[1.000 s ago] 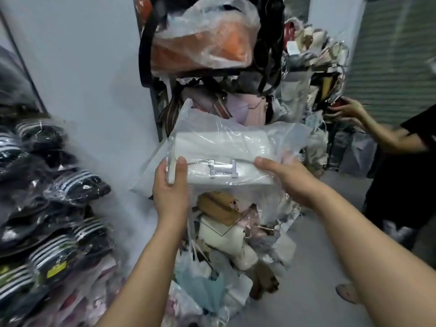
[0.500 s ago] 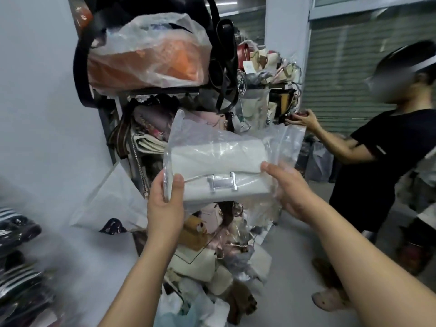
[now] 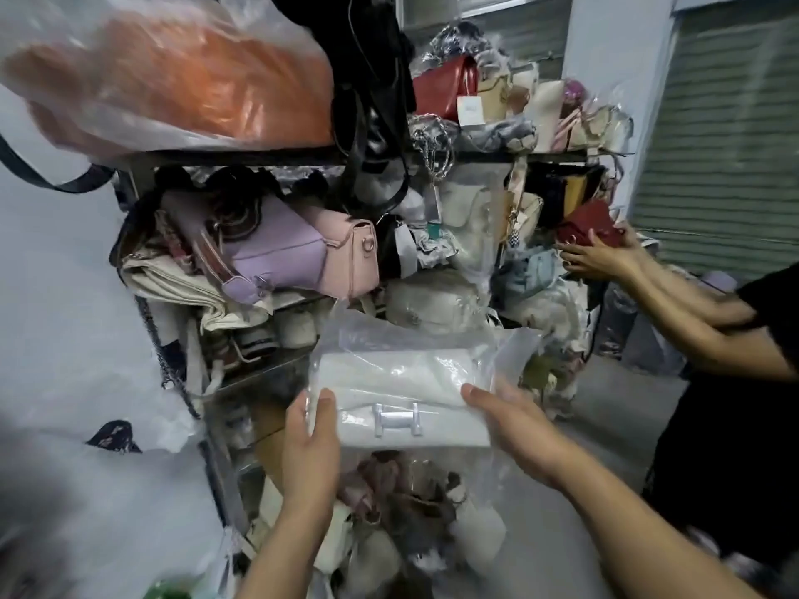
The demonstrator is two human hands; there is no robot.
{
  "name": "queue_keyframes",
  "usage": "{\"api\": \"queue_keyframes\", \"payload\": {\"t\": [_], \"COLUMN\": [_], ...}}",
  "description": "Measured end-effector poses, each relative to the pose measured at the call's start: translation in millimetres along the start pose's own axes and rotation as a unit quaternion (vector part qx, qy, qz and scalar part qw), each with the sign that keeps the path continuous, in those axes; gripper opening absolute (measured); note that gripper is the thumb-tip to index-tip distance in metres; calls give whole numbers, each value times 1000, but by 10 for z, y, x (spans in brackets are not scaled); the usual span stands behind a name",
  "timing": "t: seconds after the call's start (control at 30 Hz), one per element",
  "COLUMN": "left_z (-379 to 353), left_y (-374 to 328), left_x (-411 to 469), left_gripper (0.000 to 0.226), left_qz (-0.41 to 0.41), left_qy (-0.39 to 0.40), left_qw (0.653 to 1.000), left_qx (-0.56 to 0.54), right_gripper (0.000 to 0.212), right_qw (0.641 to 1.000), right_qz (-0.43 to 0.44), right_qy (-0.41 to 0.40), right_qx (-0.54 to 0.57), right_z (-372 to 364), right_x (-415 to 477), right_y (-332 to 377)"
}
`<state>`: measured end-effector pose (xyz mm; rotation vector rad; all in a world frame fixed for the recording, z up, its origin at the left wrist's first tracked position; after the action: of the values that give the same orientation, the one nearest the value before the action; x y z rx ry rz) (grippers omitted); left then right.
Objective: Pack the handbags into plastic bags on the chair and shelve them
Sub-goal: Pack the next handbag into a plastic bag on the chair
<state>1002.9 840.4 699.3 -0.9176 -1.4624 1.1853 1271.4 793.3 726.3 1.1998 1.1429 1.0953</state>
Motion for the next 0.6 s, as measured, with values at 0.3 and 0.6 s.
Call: {"api": "queue_keyframes", "payload": {"t": [0.3,0.6], "left_z": [-591,-1230], "left_y": [188,767], "left_x": [317,1611], "left_gripper": [29,54], "left_qz": [51,34], "left_qy": [-23,-11], "left_qw": [998,991], "left_qx": [32,130], "right_gripper": [61,39], "right_qw": [998,997], "right_qz": [-10,-22], "right_qy": [40,27], "right_qx": [-56,-72], "right_z": [468,758], "right_x": [505,1487], "right_y": [-128,-117]}}
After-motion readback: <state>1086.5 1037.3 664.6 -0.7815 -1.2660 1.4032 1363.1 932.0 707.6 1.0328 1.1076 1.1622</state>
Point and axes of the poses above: each hand's wrist, its own x-axis towards the middle knuckle, its own z-axis out of the back of the hand, y = z × x, the point moved 9 cm from there along x, towards the middle knuckle, and after that the axes turned 9 degrees about -z, right-handed, at the moved point
